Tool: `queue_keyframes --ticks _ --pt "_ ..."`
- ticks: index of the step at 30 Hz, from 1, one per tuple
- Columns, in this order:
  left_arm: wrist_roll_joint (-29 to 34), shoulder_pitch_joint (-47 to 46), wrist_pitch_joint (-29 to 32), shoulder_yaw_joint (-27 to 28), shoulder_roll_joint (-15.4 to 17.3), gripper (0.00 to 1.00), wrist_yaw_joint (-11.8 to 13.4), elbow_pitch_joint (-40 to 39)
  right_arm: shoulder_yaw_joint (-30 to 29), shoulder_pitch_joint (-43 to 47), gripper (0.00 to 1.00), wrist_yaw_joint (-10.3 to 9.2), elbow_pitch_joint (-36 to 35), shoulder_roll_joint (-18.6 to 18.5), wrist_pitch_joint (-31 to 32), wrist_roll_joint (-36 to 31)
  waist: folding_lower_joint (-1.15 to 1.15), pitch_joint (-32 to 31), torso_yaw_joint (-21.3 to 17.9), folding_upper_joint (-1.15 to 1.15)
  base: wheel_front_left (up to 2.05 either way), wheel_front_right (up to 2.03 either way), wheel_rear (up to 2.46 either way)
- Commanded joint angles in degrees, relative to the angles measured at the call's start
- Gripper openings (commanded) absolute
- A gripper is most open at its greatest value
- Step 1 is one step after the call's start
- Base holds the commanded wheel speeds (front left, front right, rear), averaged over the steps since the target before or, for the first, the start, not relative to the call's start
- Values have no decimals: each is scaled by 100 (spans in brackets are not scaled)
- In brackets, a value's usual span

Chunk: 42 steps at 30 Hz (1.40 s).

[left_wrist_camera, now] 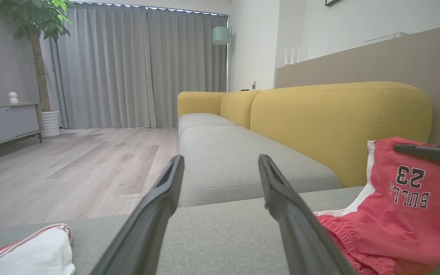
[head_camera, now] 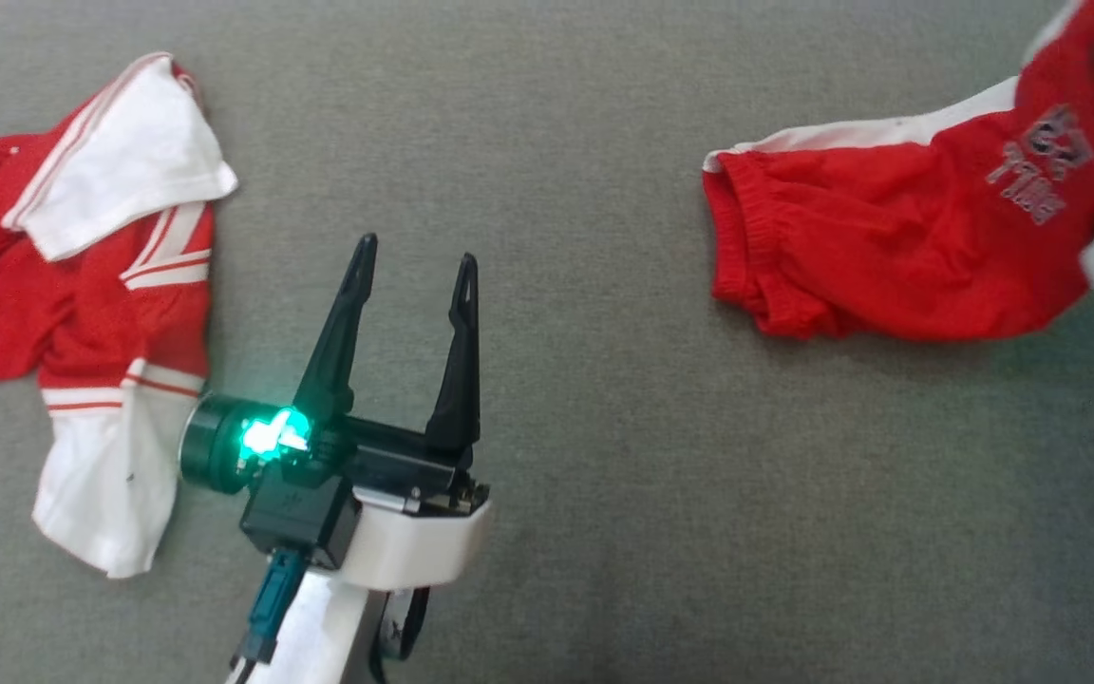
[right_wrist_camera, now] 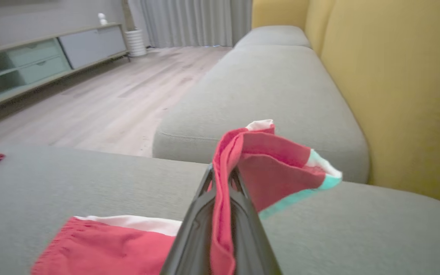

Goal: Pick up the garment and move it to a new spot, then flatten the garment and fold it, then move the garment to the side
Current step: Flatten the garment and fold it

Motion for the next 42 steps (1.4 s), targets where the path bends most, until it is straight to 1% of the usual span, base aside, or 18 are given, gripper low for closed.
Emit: queue_keyframes --ticks 1,5,8,9,10,11,12,14,18,19,20,22,24,27,31,34,38,42 --pt "-53 63 -27 144 23 100 15 -151 75 67 0 37 -312 38 100 -83 0 -78 90 0 0 0 0" --pt "-123 116 -27 113 23 100 38 -147 272 222 0 37 -776 555 462 -290 0 -153 248 0 0 0 0" --pt "-176 134 -27 74 23 100 46 -127 508 362 0 37 -864 1009 682 -395 0 -186 368 0 0 0 0" --pt "-191 136 -27 54 23 100 43 -116 590 422 15 37 -856 1143 734 -422 0 -199 408 0 0 0 0" --pt "-205 137 -27 30 23 100 41 -100 654 481 41 37 -845 1245 761 -449 0 -219 449 0 0 0 0" --pt "-224 142 -27 11 23 100 46 -90 656 540 98 37 -835 1328 726 -467 0 -253 485 0 0 0 0" --pt "-237 159 -27 1 23 100 53 -80 607 599 100 37 -836 1392 627 -495 0 -300 508 0 0 0 0" --pt "-263 229 -27 16 23 100 72 -71 465 742 100 37 -915 1425 319 -598 0 -427 525 0 0 0 0" --pt "-486 515 -27 175 23 100 96 -31 -98 1252 100 37 -961 1316 -383 -1063 0 -780 437 0 0 0 0" --pt "-486 515 -27 175 23 100 96 -31 -98 1252 100 37 -961 1316 -383 -1063 0 -780 437 0 0 0 0" --pt "-564 608 -27 226 23 100 86 -15 -233 1426 100 37 -964 1303 -545 -1194 0 -868 405 0 0 0 0" --pt "-629 788 -27 335 23 100 68 17 -598 1828 100 37 -944 1393 -843 -1288 0 -1073 330 0 0 0 0" --pt "-575 959 -27 421 23 100 37 62 -884 2249 100 37 -986 1478 -1036 -1443 0 -1261 276 0 0 0 0" --pt "-482 1210 -27 588 23 100 51 122 -1259 2922 100 37 -1103 1710 -1148 -1660 0 -1533 220 0 0 0 0" --pt "-269 1584 -27 815 23 100 65 129 -1795 3733 100 37 -1628 2104 -1161 -2219 0 -1777 149 0 0 0 0" --pt "-117 1863 -27 905 23 100 7 153 -2214 4247 100 37 -1858 2505 -1162 -2460 0 -1919 146 0 0 0 0" --pt "18 2106 -27 996 23 100 -46 234 -2411 4613 100 37 -2031 2790 -1163 -2704 0 -2038 138 0 0 0 0" --pt "33 2181 -27 1040 23 100 -77 291 -2482 4729 100 37 -2096 2899 -1163 -2846 0 -2097 136 0 0 0 0"
